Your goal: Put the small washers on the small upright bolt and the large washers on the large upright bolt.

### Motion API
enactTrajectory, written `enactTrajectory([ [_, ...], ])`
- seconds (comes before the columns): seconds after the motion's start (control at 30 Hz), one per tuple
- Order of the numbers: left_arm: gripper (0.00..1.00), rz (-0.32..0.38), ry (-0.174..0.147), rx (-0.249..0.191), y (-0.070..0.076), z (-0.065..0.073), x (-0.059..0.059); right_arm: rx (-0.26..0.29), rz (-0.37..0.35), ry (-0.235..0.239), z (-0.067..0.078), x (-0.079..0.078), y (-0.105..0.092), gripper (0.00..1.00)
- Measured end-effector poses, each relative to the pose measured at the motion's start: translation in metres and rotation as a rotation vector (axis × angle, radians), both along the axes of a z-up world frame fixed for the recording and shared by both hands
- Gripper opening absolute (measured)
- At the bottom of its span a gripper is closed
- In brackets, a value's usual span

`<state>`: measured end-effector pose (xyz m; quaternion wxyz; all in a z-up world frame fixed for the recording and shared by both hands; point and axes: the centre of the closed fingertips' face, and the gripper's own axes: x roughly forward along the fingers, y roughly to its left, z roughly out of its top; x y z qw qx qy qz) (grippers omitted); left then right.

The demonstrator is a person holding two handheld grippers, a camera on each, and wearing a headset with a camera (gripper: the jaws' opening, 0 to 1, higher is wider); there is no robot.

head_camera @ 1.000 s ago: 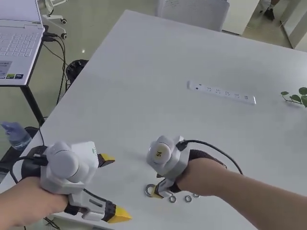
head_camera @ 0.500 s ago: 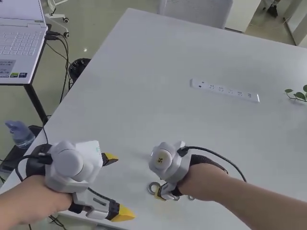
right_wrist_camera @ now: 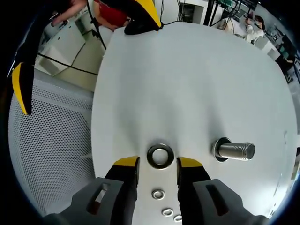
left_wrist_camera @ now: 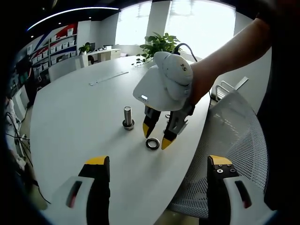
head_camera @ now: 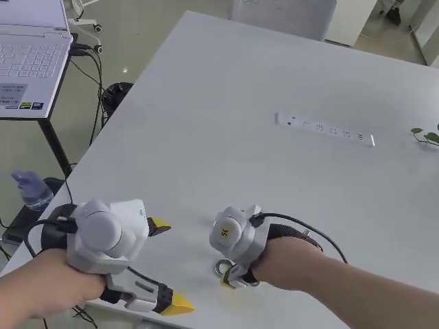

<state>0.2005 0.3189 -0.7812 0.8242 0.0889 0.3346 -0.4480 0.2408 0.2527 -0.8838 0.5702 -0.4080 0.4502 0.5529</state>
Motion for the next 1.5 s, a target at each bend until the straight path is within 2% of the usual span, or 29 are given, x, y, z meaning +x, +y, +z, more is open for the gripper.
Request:
enactTrajectory([
  [0.2, 0.85, 0.0, 0.001, 0.004, 0.002, -0.0009, -0.0011, -0.001, -0.005, -0.005, 0.0002, 0.0011, 0.0003, 0.32],
  [0.4, 0.86, 0.001, -0.001, 0.004, 0.0013, -0.0015, -0.0011, -0.015, -0.003, -0.036, -0.001, 0.0023, -0.0003, 0.3],
  [0.7, 0.85, 0.002, -0.002, 0.005, 0.0026, -0.0015, -0.0017, -0.004, -0.038, -0.037, 0.0003, 0.0006, 0.0011, 0.3],
  [0.97, 0.85, 0.002, 0.002, 0.009, 0.0038, -0.0024, -0.0027, 0.005, -0.003, -0.042, 0.0004, -0.0026, 0.0064, 0.25],
  [1.17, 0.83, 0.002, 0.002, 0.009, 0.0042, -0.0021, -0.0007, 0.002, -0.006, -0.038, 0.001, -0.0002, 0.0056, 0.25],
  [1.5, 0.83, 0.0, 0.008, 0.011, 0.0041, -0.0033, -0.0015, -0.006, 0.064, -0.032, 0.0009, -0.0019, 0.0033, 0.27],
])
